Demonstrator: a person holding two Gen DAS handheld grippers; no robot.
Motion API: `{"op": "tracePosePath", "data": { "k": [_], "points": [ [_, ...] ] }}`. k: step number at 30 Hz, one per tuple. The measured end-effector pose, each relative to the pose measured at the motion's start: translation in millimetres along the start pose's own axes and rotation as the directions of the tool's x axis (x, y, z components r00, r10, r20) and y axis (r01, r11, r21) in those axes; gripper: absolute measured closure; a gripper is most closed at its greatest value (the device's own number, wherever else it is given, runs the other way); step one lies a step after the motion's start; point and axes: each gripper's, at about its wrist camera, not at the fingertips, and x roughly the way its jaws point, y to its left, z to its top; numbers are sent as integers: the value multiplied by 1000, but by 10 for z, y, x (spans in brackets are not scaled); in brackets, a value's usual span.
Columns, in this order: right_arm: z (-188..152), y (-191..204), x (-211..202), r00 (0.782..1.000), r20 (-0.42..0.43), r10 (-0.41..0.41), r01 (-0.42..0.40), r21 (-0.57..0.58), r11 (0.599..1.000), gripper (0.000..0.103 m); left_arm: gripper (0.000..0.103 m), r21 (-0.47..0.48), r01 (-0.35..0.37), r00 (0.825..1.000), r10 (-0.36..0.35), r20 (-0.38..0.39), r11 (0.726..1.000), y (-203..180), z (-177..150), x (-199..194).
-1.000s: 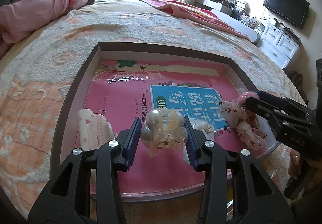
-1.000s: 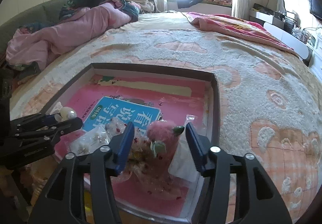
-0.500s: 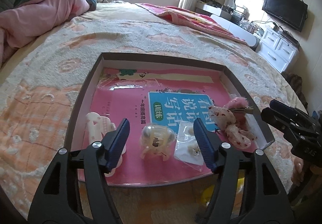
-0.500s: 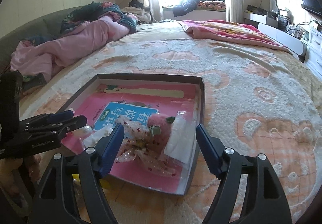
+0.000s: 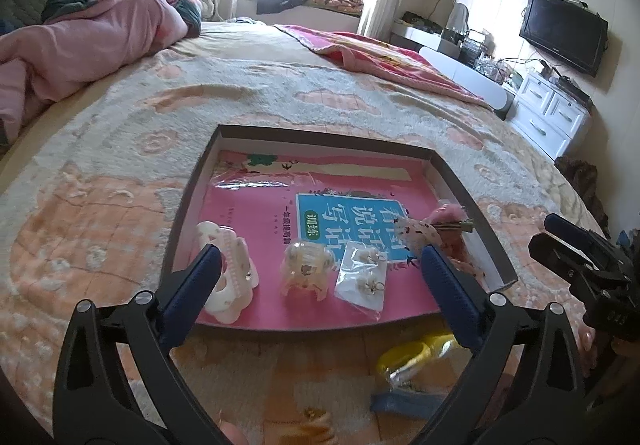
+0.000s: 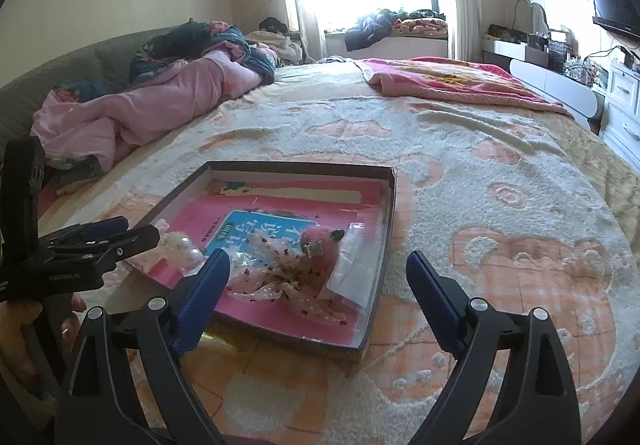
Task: Organize jewelry
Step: 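Withdraw both tools from the tray toward the remaining items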
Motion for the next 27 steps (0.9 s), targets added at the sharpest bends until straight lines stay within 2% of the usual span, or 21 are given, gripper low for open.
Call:
{"op": "tracePosePath", "data": {
  "k": [17, 27],
  "points": [
    [-149, 180, -286, 999, 13, 40, -39, -44, 998, 15, 12, 20, -21, 998, 20, 58, 1000, -87, -94, -359],
    [-278, 189, -369, 999, 0, 44, -44, -47, 998, 15, 12, 22, -21, 998, 20, 54, 1000, -102, -187, -440]
  ]
}}
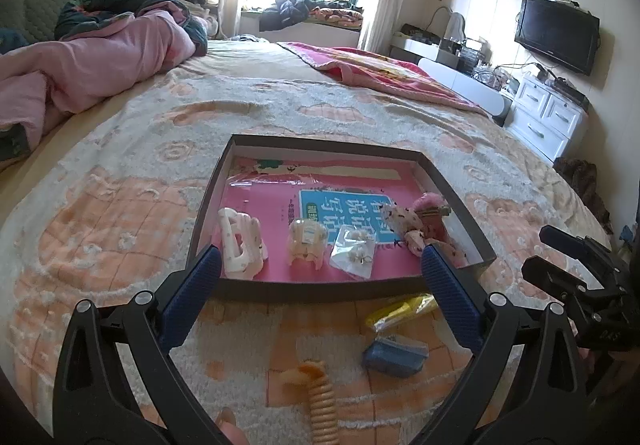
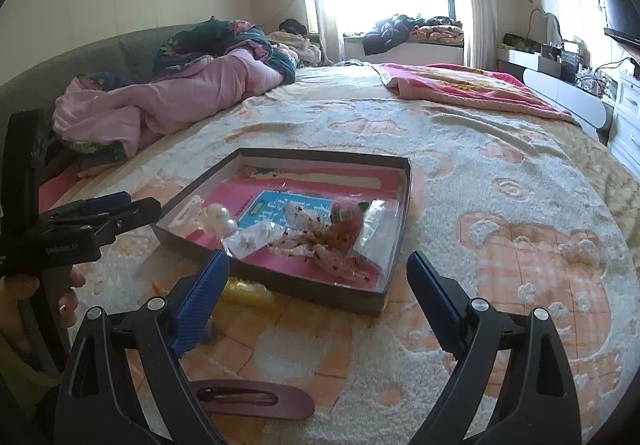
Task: Organize jewelry
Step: 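Withdraw both tools from the tray toward the remaining items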
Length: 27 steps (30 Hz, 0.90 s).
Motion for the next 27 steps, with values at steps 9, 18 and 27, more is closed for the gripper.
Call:
{"op": "tracePosePath", "data": {
  "k": [9, 18, 27],
  "points": [
    [-128, 49, -47, 1000, -16, 9, -9, -15, 1000, 15, 12, -9, -22, 1000, 22, -22, 1000, 64, -137, -47],
    [-224, 138, -58, 999, -36, 24, -25, -33, 999, 15, 12, -13, -44, 998, 44, -35, 999, 124, -255, -110],
    [-298, 258, -24, 997, -58, 51, -54, -51, 997, 15, 12, -10, -62, 996, 61, -61, 998, 194, -385, -148]
  ]
}}
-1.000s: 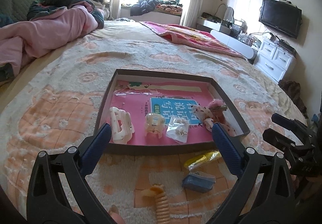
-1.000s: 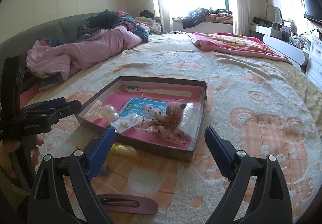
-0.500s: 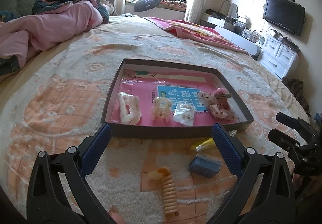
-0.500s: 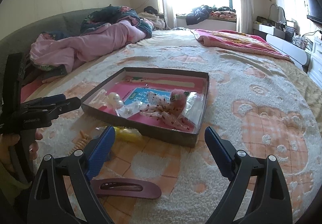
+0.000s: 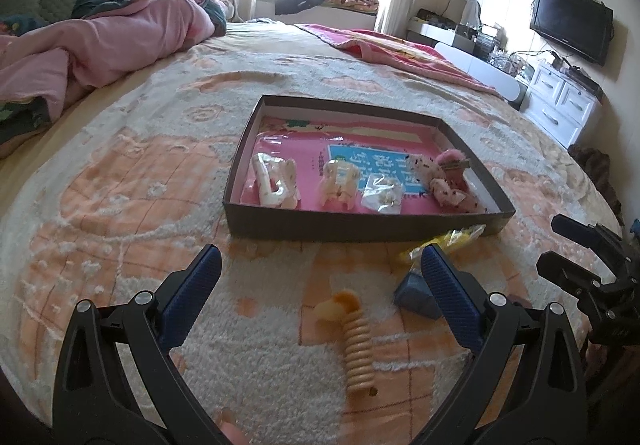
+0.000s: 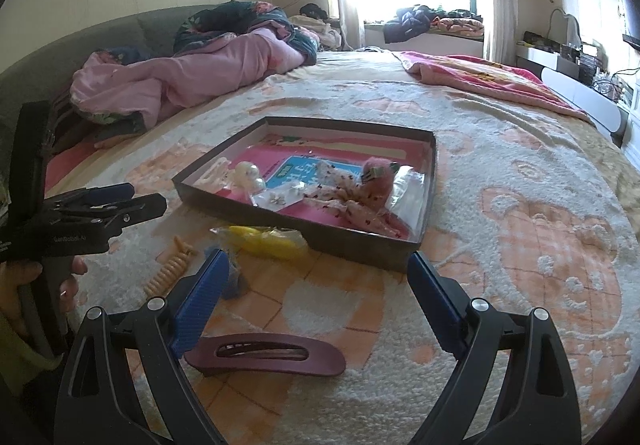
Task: Organize jewelry
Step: 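Withdraw both tools from the tray toward the remaining items, then grasp the orange spiral hair tie with the left tool while the right tool grasps the yellow hair-tie bag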
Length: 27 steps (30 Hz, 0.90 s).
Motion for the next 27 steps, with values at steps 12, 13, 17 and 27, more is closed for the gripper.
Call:
{"op": "tracePosePath", "data": {
  "k": [12, 13, 17, 27],
  "points": [
    [-14, 9, 137, 999, -33, 15, -15, 22, 1000, 15, 12, 16, 2, 999, -2, -50, 1000, 4, -195, 1],
    [-11, 9, 151, 999, -36, 17, -16, 21, 1000, 15, 12, 18, 3, 998, -2, -55, 1000, 2, -214, 5],
    [-5, 15, 199, 999, -39, 13, -12, 12, 1000, 15, 12, 25, 6, 997, -4, -83, 1000, 1, -286, 73],
    [51, -96, 352, 998, -56, 6, -3, 39, 999, 15, 22, 46, 39, 990, -32, -137, 998, -78, -389, 223]
  ]
}}
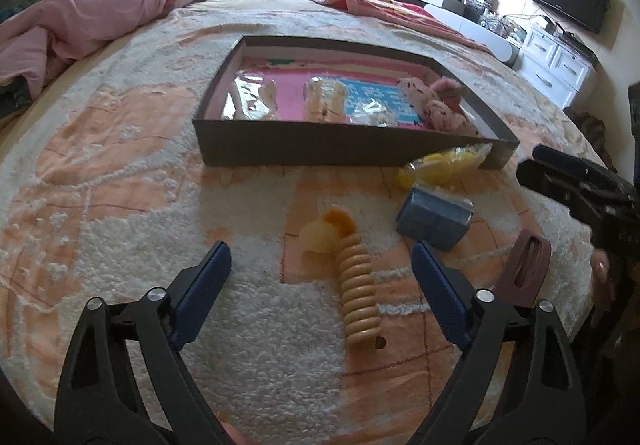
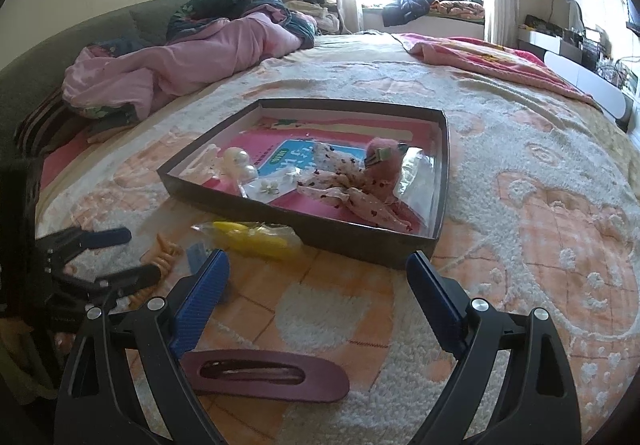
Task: Organize jewelry
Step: 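Grasp the orange spiral hair tie with the left tool while the right tool grasps the yellow hair-tie bag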
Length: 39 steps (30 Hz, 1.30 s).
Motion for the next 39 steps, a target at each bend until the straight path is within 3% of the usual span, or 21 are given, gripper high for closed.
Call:
{"op": "tracePosePath", "data": {
  "k": [4, 10, 16, 18, 26, 29, 31, 35, 37, 39],
  "points": [
    [30, 6, 81, 1000, -13, 3, -3, -5, 1000, 16, 23, 23, -2, 1000, 2, -7, 1000, -66, -20, 46],
    [56, 41, 185, 999, -30, 15, -15, -18, 1000, 17, 38, 45, 1, 1000, 0, -17, 999, -105, -32, 85],
    [83, 107, 310, 998, -57, 40, -40, -15, 999, 22, 72, 61, 23, 1000, -22, -20, 998, -137, -37, 94],
    [92, 144, 347, 997, -64, 39, -41, -26, 999, 22, 89, 57, 28, 999, -27, -24, 998, -128, -34, 99],
    [88, 224, 481, 993, -100, 57, -62, -38, 997, 28, 91, 43, 41, 999, -41, -19, 998, -104, -20, 63],
    [91, 246, 504, 992, -105, 68, -72, -40, 997, 35, 91, 39, 45, 999, -44, -14, 998, -88, -13, 42],
    [93, 275, 525, 991, -110, 71, -77, -49, 996, 46, 91, 35, 44, 999, -44, -10, 998, -78, -8, 27],
    [86, 325, 537, 992, -110, 65, -73, -70, 995, 57, 91, 23, 43, 999, -43, 0, 999, -47, 15, 7],
    [79, 336, 532, 991, -113, 74, -83, -73, 994, 73, 91, 17, 43, 999, -43, 6, 999, -29, 30, -8],
    [65, 355, 513, 991, -110, 76, -86, -83, 993, 80, 91, 10, 41, 999, -41, 12, 999, -14, 42, -23]
  ]
}}
